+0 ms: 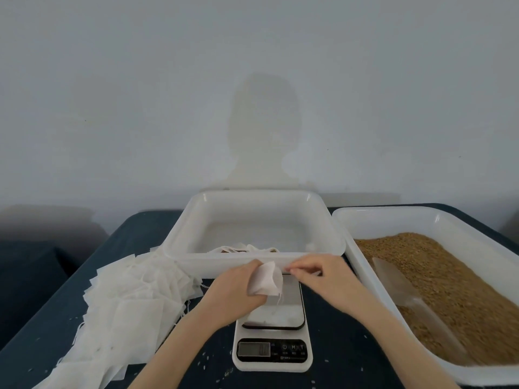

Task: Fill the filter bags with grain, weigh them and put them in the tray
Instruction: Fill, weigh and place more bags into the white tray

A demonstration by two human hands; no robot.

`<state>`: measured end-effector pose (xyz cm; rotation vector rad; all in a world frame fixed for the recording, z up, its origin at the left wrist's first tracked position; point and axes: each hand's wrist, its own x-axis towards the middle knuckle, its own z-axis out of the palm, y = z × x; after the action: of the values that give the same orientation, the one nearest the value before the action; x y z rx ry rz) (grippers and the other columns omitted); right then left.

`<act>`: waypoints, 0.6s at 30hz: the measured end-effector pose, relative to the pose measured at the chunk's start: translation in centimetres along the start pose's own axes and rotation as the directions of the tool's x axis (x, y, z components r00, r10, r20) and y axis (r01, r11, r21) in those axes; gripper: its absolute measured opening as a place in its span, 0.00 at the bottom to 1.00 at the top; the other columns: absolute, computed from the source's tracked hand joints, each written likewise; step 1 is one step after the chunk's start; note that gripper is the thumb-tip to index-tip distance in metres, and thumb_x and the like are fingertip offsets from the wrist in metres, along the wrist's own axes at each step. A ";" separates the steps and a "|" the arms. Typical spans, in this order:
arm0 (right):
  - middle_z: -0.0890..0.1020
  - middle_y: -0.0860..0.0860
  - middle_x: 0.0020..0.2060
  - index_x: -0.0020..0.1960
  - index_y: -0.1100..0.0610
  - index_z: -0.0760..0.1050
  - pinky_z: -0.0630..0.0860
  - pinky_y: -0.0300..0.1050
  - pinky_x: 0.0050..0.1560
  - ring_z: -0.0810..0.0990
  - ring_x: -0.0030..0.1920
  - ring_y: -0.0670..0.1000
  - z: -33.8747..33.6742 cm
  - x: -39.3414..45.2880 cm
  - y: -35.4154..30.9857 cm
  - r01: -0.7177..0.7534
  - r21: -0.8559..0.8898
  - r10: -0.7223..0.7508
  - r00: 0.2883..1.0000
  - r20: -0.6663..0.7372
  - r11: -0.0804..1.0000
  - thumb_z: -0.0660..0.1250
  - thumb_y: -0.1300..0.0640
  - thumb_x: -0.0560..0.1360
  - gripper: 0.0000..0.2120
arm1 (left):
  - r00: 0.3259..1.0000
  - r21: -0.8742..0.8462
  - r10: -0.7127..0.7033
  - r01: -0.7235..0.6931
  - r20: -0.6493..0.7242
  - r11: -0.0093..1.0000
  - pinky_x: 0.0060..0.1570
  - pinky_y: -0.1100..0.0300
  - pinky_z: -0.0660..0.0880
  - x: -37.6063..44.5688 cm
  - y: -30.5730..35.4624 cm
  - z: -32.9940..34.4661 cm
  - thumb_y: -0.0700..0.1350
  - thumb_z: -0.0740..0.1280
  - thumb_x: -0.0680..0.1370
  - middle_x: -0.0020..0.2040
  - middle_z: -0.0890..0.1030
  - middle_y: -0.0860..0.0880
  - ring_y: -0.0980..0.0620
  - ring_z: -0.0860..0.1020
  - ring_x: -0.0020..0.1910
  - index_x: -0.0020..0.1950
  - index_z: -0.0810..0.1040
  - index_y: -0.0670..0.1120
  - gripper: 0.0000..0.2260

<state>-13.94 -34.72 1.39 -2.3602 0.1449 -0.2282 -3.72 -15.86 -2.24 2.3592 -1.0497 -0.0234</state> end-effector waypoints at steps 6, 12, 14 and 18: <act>0.81 0.37 0.35 0.38 0.36 0.76 0.73 0.33 0.36 0.80 0.35 0.37 -8.3 -2.0 4.5 -0.183 -0.264 0.112 0.959 -0.261 0.947 0.65 0.44 0.76 0.08 | 0.997 0.040 0.075 -0.076 0.037 0.996 0.33 0.65 0.65 2.0 2.3 0.1 0.52 0.64 0.72 0.36 0.73 0.57 0.58 0.72 0.35 0.44 0.67 0.60 0.07; 0.77 0.43 0.30 0.34 0.47 0.71 0.68 0.35 0.29 0.76 0.30 0.42 -12.1 -4.3 12.4 -0.420 -0.680 0.489 0.866 -0.104 0.601 0.61 0.35 0.75 0.19 | 0.984 0.039 0.148 -0.152 0.095 0.988 0.38 0.59 0.66 4.1 5.3 1.2 0.52 0.67 0.73 0.40 0.72 0.56 0.54 0.70 0.40 0.46 0.64 0.57 0.11; 0.77 0.42 0.34 0.37 0.45 0.69 0.68 0.36 0.31 0.76 0.34 0.41 -12.1 -4.8 13.7 -0.389 -0.704 0.541 0.841 -0.008 0.595 0.60 0.33 0.74 0.17 | 0.983 0.058 0.163 -0.169 0.088 0.984 0.40 0.59 0.64 4.6 6.3 1.9 0.52 0.67 0.73 0.39 0.71 0.57 0.53 0.70 0.41 0.47 0.65 0.56 0.11; 0.77 0.40 0.43 0.51 0.42 0.72 0.71 0.39 0.37 0.76 0.42 0.42 -12.0 -5.1 14.9 -0.379 -0.696 0.504 0.863 -0.028 0.610 0.62 0.30 0.71 0.18 | 0.980 0.016 0.189 -0.190 0.061 0.982 0.39 0.61 0.63 5.0 7.3 3.3 0.51 0.67 0.73 0.41 0.74 0.57 0.54 0.72 0.41 0.50 0.68 0.55 0.10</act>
<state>-22.00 -52.60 -1.17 -2.9517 0.8635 0.3471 -6.01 -24.82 -0.42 2.2799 -1.3052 -0.0118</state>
